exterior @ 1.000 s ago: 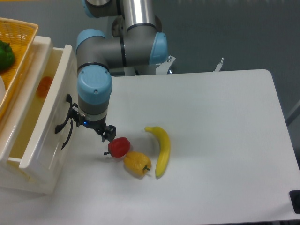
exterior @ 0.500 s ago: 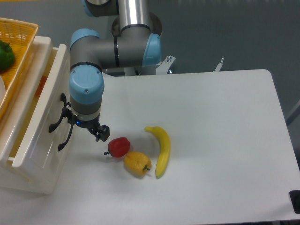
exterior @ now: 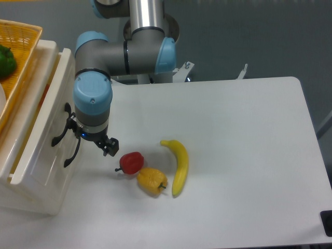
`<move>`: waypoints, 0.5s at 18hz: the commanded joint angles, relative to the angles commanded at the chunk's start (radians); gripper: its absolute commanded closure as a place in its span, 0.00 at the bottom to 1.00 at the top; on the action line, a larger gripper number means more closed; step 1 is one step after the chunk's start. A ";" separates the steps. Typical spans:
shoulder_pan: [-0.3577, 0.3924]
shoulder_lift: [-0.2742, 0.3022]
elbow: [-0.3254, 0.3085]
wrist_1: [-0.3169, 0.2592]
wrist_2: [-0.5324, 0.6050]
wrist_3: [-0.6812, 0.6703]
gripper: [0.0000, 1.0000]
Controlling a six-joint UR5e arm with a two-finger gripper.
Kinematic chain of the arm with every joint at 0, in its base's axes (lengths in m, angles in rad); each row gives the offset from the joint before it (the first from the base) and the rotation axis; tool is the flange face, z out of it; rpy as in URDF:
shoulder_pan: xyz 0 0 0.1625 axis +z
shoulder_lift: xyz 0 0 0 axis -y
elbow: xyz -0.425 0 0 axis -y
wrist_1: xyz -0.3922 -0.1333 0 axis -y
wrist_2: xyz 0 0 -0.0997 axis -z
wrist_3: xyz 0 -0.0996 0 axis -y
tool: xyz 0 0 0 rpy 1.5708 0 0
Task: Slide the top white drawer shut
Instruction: 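Hold the gripper against the drawer front, pressing it shut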
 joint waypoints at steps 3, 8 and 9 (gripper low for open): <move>0.000 0.002 -0.002 -0.002 0.003 -0.002 0.00; -0.011 0.002 0.000 0.000 0.002 -0.002 0.00; -0.012 0.002 0.000 0.000 0.002 -0.002 0.00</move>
